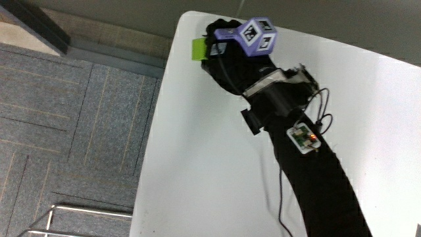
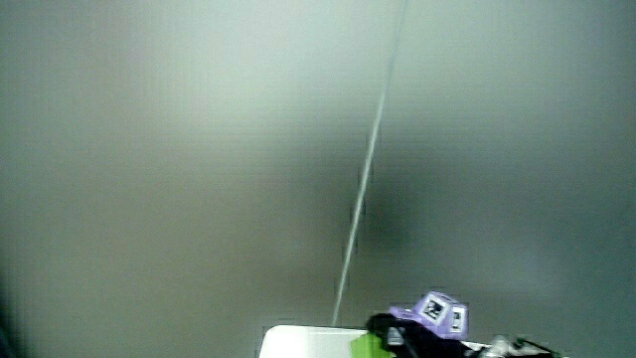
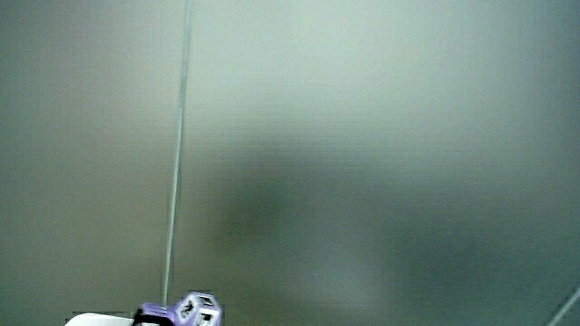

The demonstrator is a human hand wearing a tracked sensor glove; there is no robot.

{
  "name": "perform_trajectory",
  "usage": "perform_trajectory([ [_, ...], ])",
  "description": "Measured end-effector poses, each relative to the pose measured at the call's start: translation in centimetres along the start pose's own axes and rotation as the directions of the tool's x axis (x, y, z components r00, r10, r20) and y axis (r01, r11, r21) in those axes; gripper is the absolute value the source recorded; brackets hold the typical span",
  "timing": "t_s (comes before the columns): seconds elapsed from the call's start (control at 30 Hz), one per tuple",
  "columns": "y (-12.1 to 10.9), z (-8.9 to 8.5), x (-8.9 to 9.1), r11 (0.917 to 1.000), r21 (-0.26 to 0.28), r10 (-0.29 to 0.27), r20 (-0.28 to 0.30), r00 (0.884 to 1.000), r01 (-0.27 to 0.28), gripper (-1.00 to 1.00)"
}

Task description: Place green brick

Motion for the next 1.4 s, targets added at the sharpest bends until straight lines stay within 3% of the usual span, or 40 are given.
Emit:
perform_trajectory([
  [0.43,0.6,-2.0,1.0,0.9945,-0.044,-0.092,0.066,0.994,0.095,0.00],
  [0.47,0.6,-2.0,1.2,0.9947,-0.039,-0.094,0.037,0.995,0.096,0.00],
  [0.7,0.4,-1.8,1.0,0.9921,-0.052,-0.111,0.069,0.991,0.114,0.00],
  [0.83,0.3,-2.0,1.0,0.9915,-0.057,-0.111,0.102,0.989,0.117,-0.24],
  [0.97,0.3,-2.9,2.0,0.9919,-0.034,-0.119,0.100,0.988,0.123,-0.47],
  [1.0,-0.1,-2.6,1.6,0.9922,-0.050,-0.109,0.085,0.990,0.114,-0.53],
  [1.27,-0.3,-3.2,2.0,0.9940,-0.036,-0.098,0.120,0.988,0.103,-1.00],
  [1.4,-0.8,-3.3,2.2,0.9963,-0.011,-0.084,0.109,0.990,0.086,-1.00],
])
